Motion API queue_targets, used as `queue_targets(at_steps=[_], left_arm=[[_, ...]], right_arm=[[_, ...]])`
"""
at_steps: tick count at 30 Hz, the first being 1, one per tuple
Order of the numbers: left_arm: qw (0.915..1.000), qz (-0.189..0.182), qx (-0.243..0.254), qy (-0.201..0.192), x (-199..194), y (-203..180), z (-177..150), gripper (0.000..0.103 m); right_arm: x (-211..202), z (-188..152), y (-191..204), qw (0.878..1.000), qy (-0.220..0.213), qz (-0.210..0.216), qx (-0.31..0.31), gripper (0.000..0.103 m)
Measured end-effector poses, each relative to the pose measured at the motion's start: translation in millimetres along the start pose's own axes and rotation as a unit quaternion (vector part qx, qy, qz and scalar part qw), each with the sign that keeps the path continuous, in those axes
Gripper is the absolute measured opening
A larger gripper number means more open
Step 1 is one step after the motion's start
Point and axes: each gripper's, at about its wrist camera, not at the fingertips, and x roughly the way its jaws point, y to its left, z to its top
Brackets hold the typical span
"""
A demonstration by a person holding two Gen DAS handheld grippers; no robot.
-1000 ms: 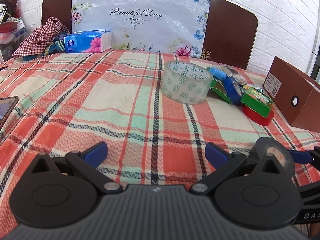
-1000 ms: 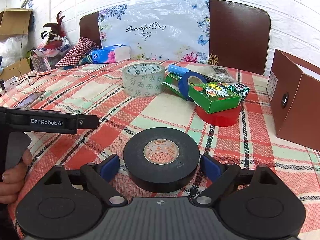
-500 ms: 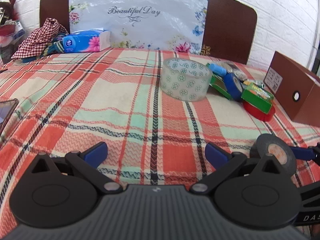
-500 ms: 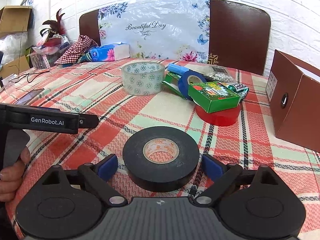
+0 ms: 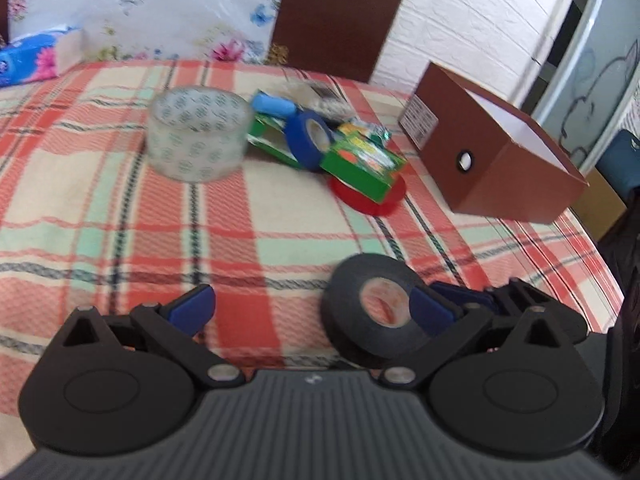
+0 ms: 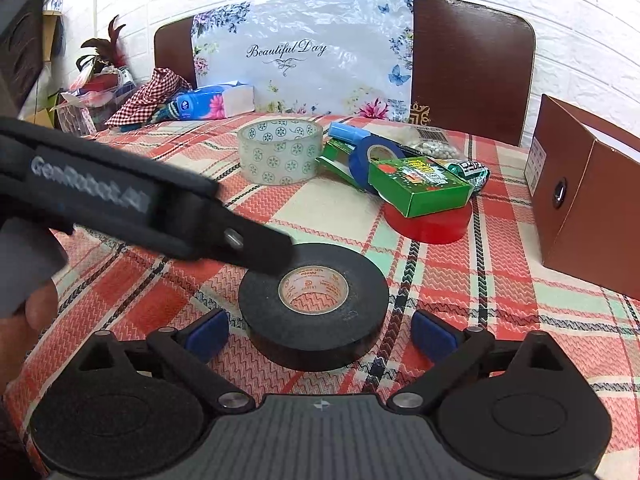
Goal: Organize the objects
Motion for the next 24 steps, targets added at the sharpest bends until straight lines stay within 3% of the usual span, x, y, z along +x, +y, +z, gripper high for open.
queue_targets(at_steps=[2,4,6,8,9,11,17,24], left_arm=[[0.9997,0.014,0.011,0.015,8.9,-4.8,-1.2,0.095],[0.9992,0.027,0.03,0.006,10.2,-10.4,-3.5,0.092],[0.9989,0.034,0.032,0.002,9.4,-9.8,-4.0,0.081],[0.9993,0.026,0.027,0.001,7.7,-5.1,-1.8,0.065],[0.9996,0.013,0.023,0.004,7.9,-3.7,-0.2,0.06],[0.9997,-0.012,0.02,0.011,7.0,-5.2,0.4,0.035],[0.9993,-0.012,0.034,0.007,2.2,-16.0,5.2,0.031],[0.9969,-0.025,0.065,-0.036,-12.1,-42.7,39.1,0.031]], right_arm=[[1.6,0.3,1.2,1.0,0.001,-0.002,-0.003,0.1],[2.6,0.5,1.5,1.0,0.001,-0.002,-0.004,0.1],[3.8,1.2,1.5,1.0,0.002,-0.002,-0.004,0.1],[4.6,2.1,2.8,1.0,0.002,-0.002,-0.007,0.097],[4.7,2.6,3.3,1.0,0.0,0.002,-0.01,0.089],[3.5,3.8,7.1,1.0,-0.008,0.004,-0.016,0.08],[-1.8,5.3,6.3,1.0,-0.025,-0.001,-0.009,0.077],[-22.1,22.0,-5.4,0.995,-0.095,-0.032,-0.002,0.077]])
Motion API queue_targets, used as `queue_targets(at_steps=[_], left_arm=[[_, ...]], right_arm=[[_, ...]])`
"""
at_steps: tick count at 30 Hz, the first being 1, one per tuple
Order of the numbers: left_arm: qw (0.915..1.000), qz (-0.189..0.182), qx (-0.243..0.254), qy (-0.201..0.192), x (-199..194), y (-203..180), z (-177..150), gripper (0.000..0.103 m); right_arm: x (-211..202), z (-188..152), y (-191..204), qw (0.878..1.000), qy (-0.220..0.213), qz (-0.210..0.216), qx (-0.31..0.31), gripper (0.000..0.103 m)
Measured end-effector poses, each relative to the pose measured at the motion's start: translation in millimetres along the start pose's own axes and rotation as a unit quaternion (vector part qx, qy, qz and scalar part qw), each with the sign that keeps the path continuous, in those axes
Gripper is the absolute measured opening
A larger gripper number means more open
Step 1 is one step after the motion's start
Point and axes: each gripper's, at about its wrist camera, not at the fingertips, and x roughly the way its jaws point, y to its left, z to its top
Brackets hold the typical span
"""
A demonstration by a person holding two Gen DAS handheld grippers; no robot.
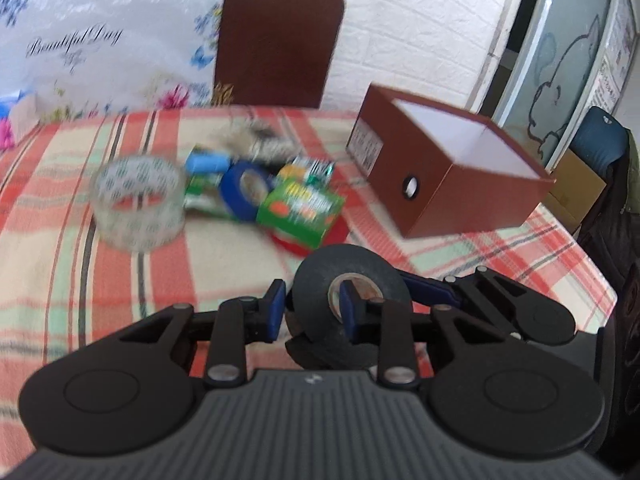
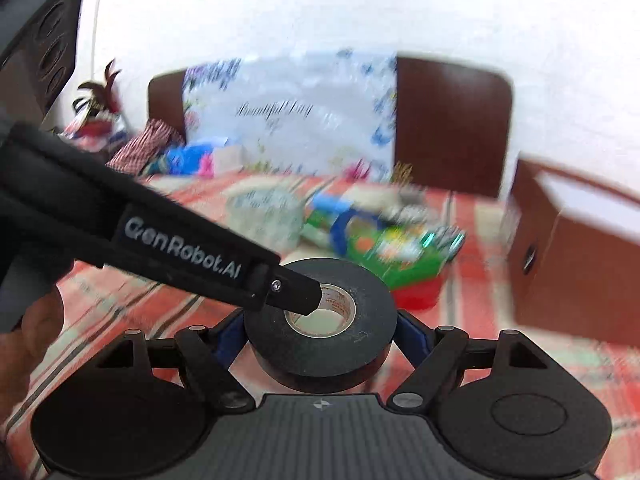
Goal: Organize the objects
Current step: 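Carry the black tape into the brown box with the left tool and open, then move the right tool to the clear packing tape roll and grasp it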
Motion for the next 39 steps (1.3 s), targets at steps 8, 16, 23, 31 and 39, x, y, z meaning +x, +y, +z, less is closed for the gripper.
queue_targets(at_steps=[8,16,23,31,39], left_arm=[[0.9952,-0.036,0.074,-0.054,30.5,-63.3,78.2,0.031],[0.9908,-0.057,0.107,-0.06,95.7,-124.5,122.8,0.031],[0.9936,-0.034,0.106,-0.02,137.0,-134.1,112.7,0.031],[0.9898,-0.028,0.13,-0.053,102.7,-135.1,101.0,0.049],[0.9897,-0.016,0.103,-0.097,33.5,-90.1,65.7,0.06]], right_arm=[[-12.1,40.7,-63.6,0.991,-0.087,-0.102,-0.006,0.077],[-0.9,59.9,-154.0,0.982,-0.085,-0.166,0.027,0.077],[37.5,41.8,-186.9,0.985,-0.031,-0.164,0.046,0.078],[23.2,33.3,-165.6,0.979,-0.06,-0.175,0.086,0.082],[-41.3,13.7,-131.8,0.965,-0.114,-0.202,0.124,0.084]])
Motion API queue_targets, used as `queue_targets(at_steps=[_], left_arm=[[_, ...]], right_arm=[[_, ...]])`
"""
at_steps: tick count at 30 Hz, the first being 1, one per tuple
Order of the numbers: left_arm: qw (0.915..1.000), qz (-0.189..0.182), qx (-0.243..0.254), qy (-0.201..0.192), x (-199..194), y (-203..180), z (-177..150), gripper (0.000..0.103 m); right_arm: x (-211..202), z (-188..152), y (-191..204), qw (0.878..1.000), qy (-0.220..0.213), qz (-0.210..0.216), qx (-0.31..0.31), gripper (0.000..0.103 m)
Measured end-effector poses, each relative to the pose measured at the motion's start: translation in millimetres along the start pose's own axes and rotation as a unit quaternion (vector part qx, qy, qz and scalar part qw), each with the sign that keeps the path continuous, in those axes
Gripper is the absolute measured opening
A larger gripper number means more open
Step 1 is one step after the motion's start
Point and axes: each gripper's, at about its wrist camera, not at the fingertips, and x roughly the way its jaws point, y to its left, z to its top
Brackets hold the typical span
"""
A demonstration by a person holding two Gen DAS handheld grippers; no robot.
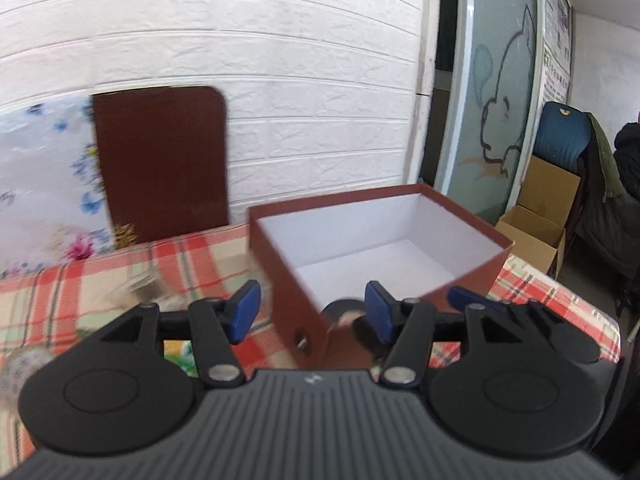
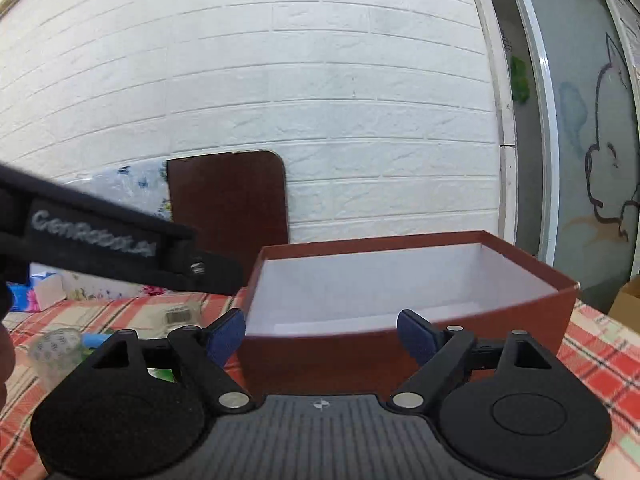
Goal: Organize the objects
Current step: 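Move the right tool to the clear packing tape roll and grasp it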
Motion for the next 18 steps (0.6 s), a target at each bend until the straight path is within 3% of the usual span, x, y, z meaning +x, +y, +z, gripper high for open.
queue_targets(at_steps=[5,8,12,16,18], left_arm=[[0.9981,0.051,-0.029,0.017,-36.9,50.9,-49.0,0.063],[0.9918,0.11,-0.055,0.034,-58.7,91.8,-80.2,0.064],[0.9734,0.19,-0.116,0.053,-85.3,152.6,-116.5,0.064],[0.9487,0.268,-0.153,0.068,-99.8,201.4,-145.3,0.064],[0.9435,0.284,-0.159,0.062,-104.0,213.0,-158.0,0.064]], right_arm=[[-13.2,-15.2,40.7,0.998,0.024,0.048,-0.03,0.084],[-16.9,-30.4,85.7,0.989,0.064,0.102,-0.092,0.082],[-9.4,-34.7,125.6,0.97,0.106,0.178,-0.125,0.08],[13.4,-35.0,163.9,0.958,0.133,0.207,-0.147,0.078],[23.2,-30.0,183.8,0.955,0.137,0.217,-0.148,0.077]])
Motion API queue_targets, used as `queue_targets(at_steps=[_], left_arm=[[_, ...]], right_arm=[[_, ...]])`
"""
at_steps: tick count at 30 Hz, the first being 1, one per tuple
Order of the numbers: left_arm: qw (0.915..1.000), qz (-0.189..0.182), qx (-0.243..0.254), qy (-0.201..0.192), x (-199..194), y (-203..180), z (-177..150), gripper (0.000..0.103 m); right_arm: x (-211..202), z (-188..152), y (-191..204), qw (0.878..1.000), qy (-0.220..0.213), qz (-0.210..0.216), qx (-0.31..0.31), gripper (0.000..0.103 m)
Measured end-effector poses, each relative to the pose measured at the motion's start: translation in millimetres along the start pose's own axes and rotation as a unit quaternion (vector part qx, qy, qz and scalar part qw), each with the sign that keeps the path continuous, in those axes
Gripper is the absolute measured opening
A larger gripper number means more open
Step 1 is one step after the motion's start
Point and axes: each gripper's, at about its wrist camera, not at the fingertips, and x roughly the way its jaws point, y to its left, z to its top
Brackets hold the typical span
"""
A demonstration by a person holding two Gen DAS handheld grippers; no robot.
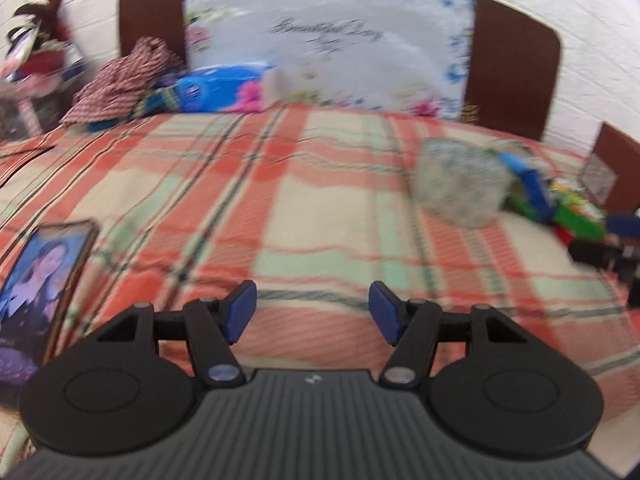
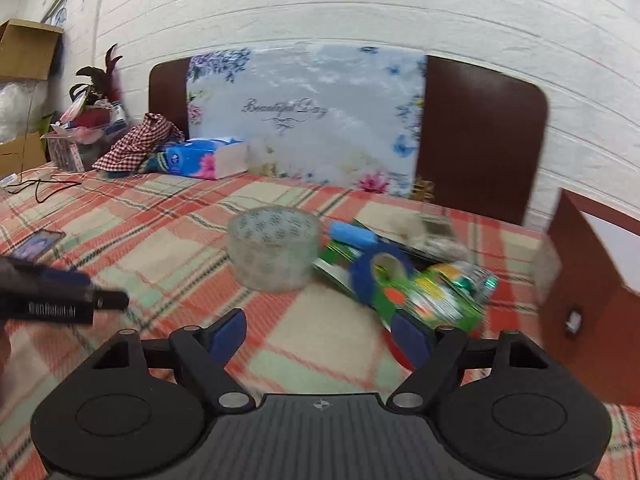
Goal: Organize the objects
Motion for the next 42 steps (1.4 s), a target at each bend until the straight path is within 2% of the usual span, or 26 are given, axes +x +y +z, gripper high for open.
queue_targets(at_steps=[2,4,8,10,13,18,20,27,33,39,42], left_arm=[[0.9996,-0.016,-0.015,-0.015,-3.8,6.0,-1.2,0.067],[0.9996,-0.017,-0.009,-0.02,-3.5,3.1,-2.8,0.069],[0.9989,-0.034,-0.015,-0.026,-3.3,6.9,-5.3,0.071],[0.9981,-0.045,-0.029,-0.029,-3.0,12.3,-6.3,0.072],[0.9977,-0.05,-0.034,-0.031,-2.3,14.3,-8.3,0.073],[0.9973,-0.056,-0.036,-0.031,-1.8,14.4,-9.3,0.075],[0.997,-0.058,-0.039,-0.032,-1.7,15.4,-9.5,0.076],[0.9972,-0.058,-0.038,-0.03,-1.4,15.4,-9.2,0.076],[0.9977,-0.054,-0.032,-0.028,-0.8,13.5,-9.2,0.077],[0.9982,-0.05,-0.024,-0.025,-0.7,11.3,-9.2,0.079],[0.9985,-0.046,-0.017,-0.023,-0.2,9.5,-8.9,0.08]], right_arm=[[15.8,13.1,11.6,1.0,-0.004,0.005,-0.003,0.077],[33.2,24.1,20.8,1.0,0.001,0.01,-0.009,0.077],[63.8,29.3,38.9,0.999,0.013,0.01,-0.046,0.078],[77.5,28.1,48.1,0.997,0.025,-0.007,-0.072,0.08],[90.6,28.8,50.5,0.997,0.034,-0.012,-0.069,0.092],[115.1,34.4,47.2,0.997,0.039,-0.02,-0.071,0.09],[122.2,34.6,42.4,0.997,0.041,-0.01,-0.057,0.09],[94.2,26.7,41.8,0.998,0.029,0.004,-0.054,0.089],[46.3,-6.0,32.6,0.996,0.043,0.027,-0.075,0.089],[-4.2,-35.3,20.5,0.996,0.046,0.045,-0.058,0.089],[-13.3,-45.5,24.2,0.996,0.046,0.044,-0.059,0.085]])
